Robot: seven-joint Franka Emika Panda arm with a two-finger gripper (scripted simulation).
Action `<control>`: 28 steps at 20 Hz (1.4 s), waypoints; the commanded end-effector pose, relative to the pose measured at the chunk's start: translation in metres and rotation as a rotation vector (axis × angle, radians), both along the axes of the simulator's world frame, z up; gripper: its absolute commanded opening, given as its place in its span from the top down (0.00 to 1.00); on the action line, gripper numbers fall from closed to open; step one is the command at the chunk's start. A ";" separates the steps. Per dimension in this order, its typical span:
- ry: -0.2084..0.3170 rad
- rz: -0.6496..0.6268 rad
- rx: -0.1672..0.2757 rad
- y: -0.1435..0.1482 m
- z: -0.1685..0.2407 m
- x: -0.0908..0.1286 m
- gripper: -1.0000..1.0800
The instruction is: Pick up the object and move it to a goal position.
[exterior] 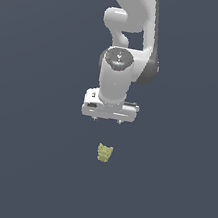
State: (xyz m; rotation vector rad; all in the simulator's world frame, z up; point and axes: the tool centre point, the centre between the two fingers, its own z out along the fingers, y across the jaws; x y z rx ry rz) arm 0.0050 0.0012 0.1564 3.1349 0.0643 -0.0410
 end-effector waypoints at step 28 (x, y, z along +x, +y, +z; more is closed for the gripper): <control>-0.005 -0.059 -0.019 0.004 -0.022 0.039 0.04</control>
